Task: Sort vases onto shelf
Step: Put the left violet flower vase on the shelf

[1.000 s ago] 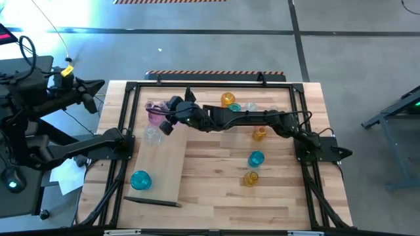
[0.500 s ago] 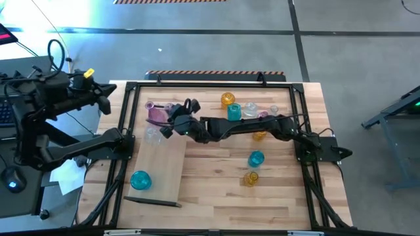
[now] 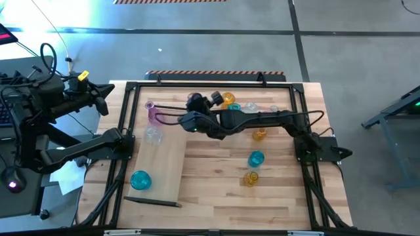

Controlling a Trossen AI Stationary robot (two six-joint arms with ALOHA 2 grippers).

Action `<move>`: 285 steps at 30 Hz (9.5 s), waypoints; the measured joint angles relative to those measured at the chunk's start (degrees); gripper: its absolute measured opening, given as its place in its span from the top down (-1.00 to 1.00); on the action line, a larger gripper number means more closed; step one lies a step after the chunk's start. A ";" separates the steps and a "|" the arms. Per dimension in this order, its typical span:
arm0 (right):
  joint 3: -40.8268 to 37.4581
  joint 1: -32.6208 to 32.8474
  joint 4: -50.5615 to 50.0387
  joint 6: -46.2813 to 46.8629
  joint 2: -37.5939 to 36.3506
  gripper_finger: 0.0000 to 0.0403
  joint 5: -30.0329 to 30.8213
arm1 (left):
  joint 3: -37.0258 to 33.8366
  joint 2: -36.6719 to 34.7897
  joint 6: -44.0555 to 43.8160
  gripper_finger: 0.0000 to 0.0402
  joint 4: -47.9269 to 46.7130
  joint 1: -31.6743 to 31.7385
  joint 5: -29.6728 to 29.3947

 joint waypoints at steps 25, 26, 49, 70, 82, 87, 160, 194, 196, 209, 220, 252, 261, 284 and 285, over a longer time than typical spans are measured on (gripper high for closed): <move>-24.85 -2.57 59.36 -13.85 -2.48 0.60 -19.93 | 0.00 -0.05 -0.12 1.00 0.07 -0.01 0.67; -26.30 -3.11 61.39 -13.05 -2.51 0.60 -20.77 | 0.00 -0.04 -0.12 1.00 0.07 0.00 0.67; -39.37 -7.30 74.77 -7.17 -3.89 0.60 -34.86 | 0.00 -0.03 -0.03 1.00 0.07 -0.01 0.67; -39.39 -7.69 74.04 -14.57 -3.71 0.61 -39.42 | 0.00 -0.03 -0.14 1.00 0.07 0.00 -0.33; -39.30 -7.69 74.64 -14.00 -1.87 0.58 -40.86 | 0.00 -0.03 -0.14 1.00 0.07 0.00 -0.44; -39.21 -7.69 80.56 -12.94 0.62 0.57 -41.27 | -0.02 -0.03 -0.18 1.00 0.08 -0.01 -0.44; -37.31 -7.63 74.58 -12.83 0.68 0.21 -47.73 | -0.02 0.00 -0.12 1.00 0.07 0.00 -0.83; -37.33 -8.73 81.51 -7.03 0.74 -0.25 -53.90 | -0.02 0.00 0.04 1.00 0.07 0.00 -0.79; -37.33 -8.71 81.91 -7.03 0.65 -0.25 -53.93 | -0.02 -0.03 0.04 1.00 0.09 0.00 -0.81; -37.38 -8.74 80.14 -11.09 -4.58 -0.25 -51.30 | -0.01 0.00 1.58 1.00 0.07 0.00 -0.79; -37.33 -5.93 62.12 -6.96 -13.56 0.03 -44.31 | -0.02 0.00 5.94 1.00 -0.27 0.00 0.27; -37.88 -4.38 38.95 13.64 -14.32 1.00 -41.18 | -0.02 -0.03 8.41 1.00 -0.67 0.00 0.28; -37.91 -4.65 42.96 16.65 -9.69 1.00 -39.71 | -0.02 -0.03 7.93 1.00 -0.34 -0.01 0.26; -37.86 -5.55 47.94 20.03 -7.08 1.00 -43.64 | -0.02 -0.05 7.99 1.00 -0.39 0.00 0.26; -37.86 -5.68 48.30 20.01 -7.08 1.00 -43.76 | -0.02 -0.05 7.99 1.00 -0.39 0.00 0.28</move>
